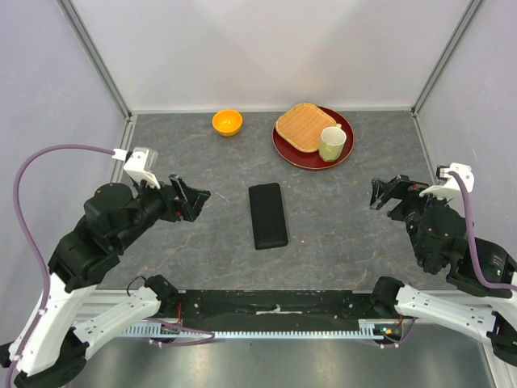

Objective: Sort the hair-cutting tools

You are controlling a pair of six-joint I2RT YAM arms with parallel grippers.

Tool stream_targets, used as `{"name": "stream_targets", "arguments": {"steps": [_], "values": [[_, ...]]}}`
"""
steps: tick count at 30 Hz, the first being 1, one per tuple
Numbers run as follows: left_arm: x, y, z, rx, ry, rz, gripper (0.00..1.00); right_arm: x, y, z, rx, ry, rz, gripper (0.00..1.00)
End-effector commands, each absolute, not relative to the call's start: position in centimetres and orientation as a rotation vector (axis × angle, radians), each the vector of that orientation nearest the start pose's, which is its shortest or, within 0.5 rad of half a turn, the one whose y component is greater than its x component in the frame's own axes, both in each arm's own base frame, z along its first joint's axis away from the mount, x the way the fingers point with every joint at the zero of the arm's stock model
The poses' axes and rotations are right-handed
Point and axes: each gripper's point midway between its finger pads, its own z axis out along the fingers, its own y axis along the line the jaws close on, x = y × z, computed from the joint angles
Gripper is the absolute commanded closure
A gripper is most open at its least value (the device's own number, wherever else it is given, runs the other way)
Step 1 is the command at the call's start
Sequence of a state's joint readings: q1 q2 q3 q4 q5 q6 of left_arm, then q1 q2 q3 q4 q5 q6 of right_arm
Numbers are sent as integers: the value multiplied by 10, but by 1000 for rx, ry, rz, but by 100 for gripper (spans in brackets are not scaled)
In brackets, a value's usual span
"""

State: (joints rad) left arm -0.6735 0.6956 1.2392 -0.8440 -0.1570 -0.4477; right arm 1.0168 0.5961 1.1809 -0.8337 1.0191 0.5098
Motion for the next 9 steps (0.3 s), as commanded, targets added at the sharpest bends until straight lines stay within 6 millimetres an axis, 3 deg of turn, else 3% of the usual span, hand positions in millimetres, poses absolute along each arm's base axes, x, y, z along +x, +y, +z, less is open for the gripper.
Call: {"name": "stream_targets", "arguments": {"steps": [1, 6, 9], "values": [[179, -124, 376, 137, 1839, -596, 8, 190, 36, 372, 298, 1668, 183, 5], [173, -125, 396, 149, 1761, -650, 8, 190, 37, 371, 297, 1671, 188, 5], [174, -116, 400, 99, 1746, -626, 7, 191, 38, 371, 297, 1671, 186, 5]]}}
